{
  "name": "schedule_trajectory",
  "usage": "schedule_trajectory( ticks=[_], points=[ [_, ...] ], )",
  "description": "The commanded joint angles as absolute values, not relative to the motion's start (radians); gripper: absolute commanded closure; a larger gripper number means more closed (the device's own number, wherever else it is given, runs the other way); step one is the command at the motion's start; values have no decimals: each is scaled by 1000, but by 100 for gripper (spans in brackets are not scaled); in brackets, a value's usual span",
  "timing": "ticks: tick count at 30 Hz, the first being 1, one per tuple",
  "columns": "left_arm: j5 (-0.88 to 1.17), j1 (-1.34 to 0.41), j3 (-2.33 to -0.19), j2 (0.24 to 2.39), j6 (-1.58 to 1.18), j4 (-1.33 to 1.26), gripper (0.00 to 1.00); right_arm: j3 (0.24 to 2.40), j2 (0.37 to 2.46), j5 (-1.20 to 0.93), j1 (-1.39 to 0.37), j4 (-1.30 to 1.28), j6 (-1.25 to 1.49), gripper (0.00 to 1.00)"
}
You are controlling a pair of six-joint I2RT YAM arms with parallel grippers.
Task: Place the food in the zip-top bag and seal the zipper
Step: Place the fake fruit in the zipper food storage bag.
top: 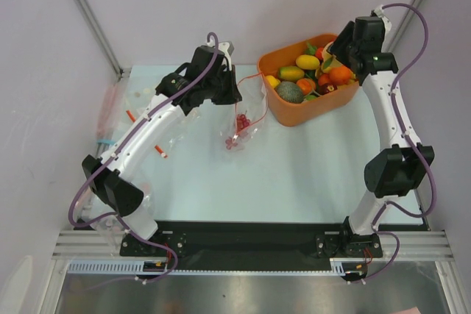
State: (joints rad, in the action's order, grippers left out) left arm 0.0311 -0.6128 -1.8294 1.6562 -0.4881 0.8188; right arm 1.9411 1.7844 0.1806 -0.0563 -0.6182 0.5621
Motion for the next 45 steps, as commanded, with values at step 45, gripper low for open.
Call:
schedule_trajectory(
  ticks=[45],
  points=[
    [87, -623, -1994, 1672, -525, 856, 100, 1483, 1427, -126, -538, -457, 511, 66]
  ],
)
